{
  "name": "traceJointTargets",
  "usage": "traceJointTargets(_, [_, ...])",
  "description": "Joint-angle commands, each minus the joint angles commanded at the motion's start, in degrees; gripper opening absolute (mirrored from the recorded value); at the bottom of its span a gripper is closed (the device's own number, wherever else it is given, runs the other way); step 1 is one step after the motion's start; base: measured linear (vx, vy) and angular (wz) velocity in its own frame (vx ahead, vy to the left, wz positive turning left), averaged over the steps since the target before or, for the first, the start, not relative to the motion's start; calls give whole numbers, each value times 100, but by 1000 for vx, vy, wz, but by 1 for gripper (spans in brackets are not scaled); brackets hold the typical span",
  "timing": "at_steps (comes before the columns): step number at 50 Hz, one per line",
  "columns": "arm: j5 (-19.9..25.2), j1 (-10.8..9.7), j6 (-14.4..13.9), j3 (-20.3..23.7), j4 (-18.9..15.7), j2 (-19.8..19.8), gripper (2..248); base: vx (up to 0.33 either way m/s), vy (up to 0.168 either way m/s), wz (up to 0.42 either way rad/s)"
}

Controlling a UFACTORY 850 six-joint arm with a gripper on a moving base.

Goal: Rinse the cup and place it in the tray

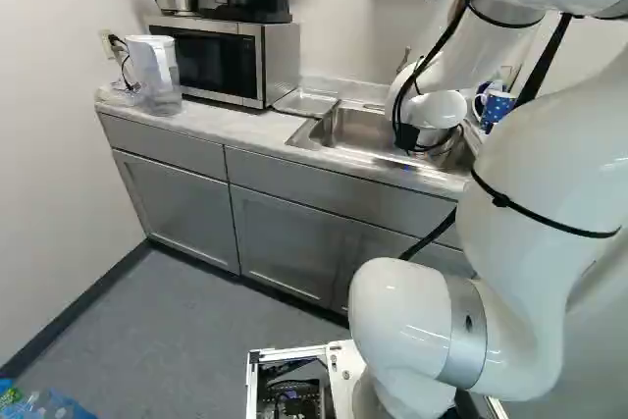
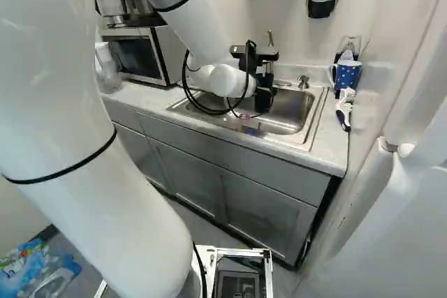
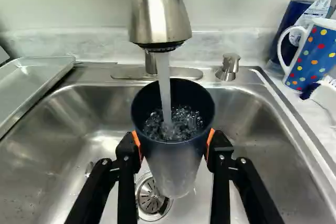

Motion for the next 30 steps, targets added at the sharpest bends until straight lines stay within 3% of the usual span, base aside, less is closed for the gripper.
traceJointTargets(30, [0,0,0,0,0,0,126,0,0,0])
